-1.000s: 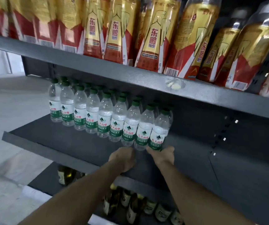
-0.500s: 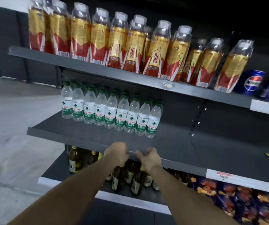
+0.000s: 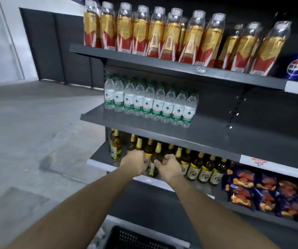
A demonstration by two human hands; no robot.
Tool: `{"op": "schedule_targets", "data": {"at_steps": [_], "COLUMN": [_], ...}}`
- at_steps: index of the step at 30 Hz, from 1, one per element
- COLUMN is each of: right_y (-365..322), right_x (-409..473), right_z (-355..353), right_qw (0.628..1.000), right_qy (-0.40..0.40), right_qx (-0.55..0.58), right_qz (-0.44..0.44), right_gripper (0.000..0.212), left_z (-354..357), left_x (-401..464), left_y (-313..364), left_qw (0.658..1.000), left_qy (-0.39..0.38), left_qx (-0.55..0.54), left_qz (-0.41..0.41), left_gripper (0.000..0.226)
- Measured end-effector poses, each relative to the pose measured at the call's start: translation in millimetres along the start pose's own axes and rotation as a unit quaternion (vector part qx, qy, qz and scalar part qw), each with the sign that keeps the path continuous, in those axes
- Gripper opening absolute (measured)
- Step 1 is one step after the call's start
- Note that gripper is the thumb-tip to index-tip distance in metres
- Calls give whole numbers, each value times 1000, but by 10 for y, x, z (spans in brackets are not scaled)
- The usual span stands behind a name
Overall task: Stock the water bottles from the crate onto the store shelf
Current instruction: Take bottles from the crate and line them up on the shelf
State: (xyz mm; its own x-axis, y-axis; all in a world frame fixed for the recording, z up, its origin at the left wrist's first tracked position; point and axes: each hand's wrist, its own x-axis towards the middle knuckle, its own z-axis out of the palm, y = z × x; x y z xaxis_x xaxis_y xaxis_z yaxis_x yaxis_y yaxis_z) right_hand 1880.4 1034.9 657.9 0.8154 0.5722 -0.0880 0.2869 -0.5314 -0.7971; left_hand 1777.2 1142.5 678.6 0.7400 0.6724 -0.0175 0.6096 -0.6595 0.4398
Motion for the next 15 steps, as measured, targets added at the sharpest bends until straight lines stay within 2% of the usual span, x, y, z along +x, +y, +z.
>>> {"op": "schedule_targets", "data": {"at_steps": [6, 9, 15], "right_y": [79, 31, -120], "right_x": [-645, -842, -1100], "right_z": [509, 712, 1237], "right_qw": [998, 997, 994], "right_qy": [-61, -72, -96], "right_qx": [0, -11, -15], "right_qz": [27, 25, 51], "right_gripper": [58, 52, 56], "left_z": [14, -52, -167], "left_x": [-790, -996, -1272], "left_y": [-584, -862, -1521], "left_qw": [997, 997, 997], "left_qy": [-33, -21, -17], "left_qx": [58, 44, 18], "left_qz": [-45, -63, -79], "left_gripper": [27, 27, 28]}}
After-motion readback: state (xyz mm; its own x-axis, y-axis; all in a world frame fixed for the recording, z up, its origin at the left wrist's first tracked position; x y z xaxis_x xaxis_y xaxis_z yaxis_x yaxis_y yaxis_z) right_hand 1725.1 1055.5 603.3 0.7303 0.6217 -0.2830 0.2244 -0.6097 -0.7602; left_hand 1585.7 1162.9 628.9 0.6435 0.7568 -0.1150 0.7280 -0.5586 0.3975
